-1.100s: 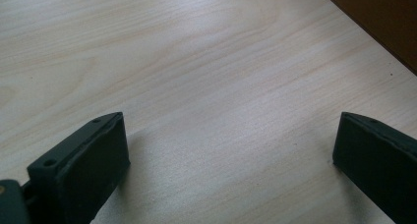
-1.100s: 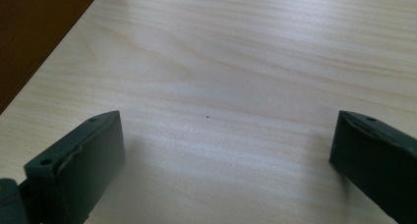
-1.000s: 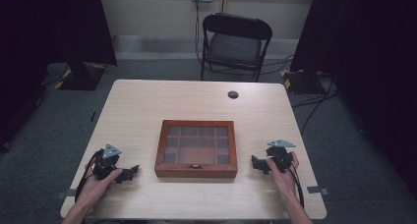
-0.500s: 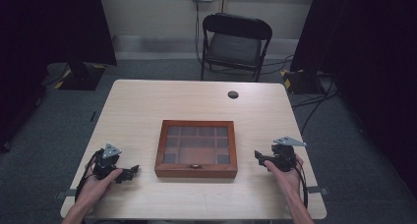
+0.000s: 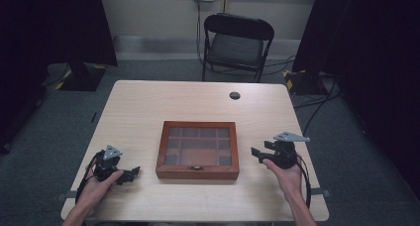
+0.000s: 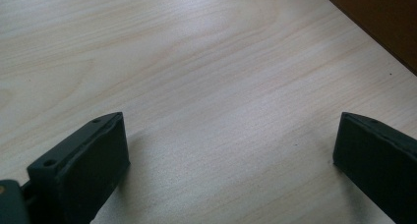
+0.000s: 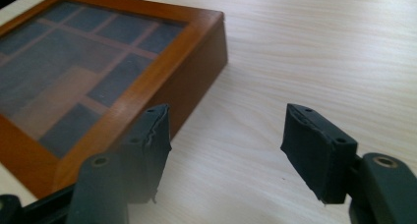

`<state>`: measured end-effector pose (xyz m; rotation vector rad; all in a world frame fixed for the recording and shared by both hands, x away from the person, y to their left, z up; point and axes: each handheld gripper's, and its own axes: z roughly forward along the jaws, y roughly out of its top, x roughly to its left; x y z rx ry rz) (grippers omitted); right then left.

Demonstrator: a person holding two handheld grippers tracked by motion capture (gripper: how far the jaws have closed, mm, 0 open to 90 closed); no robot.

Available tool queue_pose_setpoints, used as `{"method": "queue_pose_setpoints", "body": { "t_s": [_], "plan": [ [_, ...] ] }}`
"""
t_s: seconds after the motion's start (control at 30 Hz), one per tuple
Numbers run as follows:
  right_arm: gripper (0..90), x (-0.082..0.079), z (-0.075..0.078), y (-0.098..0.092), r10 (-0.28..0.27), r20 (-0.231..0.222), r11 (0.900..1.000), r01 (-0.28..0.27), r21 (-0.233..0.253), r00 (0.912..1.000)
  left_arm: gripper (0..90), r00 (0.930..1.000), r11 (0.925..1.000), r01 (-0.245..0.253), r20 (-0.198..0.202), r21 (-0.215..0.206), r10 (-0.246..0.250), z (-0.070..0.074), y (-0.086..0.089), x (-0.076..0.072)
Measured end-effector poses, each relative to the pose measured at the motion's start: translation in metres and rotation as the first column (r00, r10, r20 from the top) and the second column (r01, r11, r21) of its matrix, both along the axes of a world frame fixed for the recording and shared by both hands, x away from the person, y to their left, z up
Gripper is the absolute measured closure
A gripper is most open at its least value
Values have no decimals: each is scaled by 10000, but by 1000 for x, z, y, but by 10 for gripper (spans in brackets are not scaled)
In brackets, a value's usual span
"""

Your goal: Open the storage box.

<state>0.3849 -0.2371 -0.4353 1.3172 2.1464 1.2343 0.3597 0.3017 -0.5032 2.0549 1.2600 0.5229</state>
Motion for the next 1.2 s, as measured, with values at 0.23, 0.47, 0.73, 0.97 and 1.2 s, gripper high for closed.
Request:
{"method": "queue_pose_setpoints", "body": {
  "t_s": [0.23, 0.47, 0.73, 0.97, 1.2],
  "plan": [
    [392, 0, 11, 16, 898, 81, 9959, -898, -55, 9959, 0, 10000, 10000, 9, -1, -5, -9, 0, 0, 0],
    [453, 2, 26, 41, 2033, 129, 9791, -2033, 0, 9790, 0, 10000, 10000, -14, 1, -32, 14, 0, 0, 0],
    [485, 8, 44, 59, 2848, 243, 9586, -2848, -5, 9583, 0, 10000, 10000, -9, 3, -32, 9, 0, 0, 0],
    [510, 11, 52, 74, 3390, 344, 9406, -3394, 84, 9402, 0, 10000, 10000, -13, 0, -36, 13, 0, 0, 0],
    [525, 14, 58, 91, 3931, 391, 9191, -3939, 128, 9187, 0, 10000, 10000, -11, -1, -33, 11, 0, 0, 0]
  ]
}}
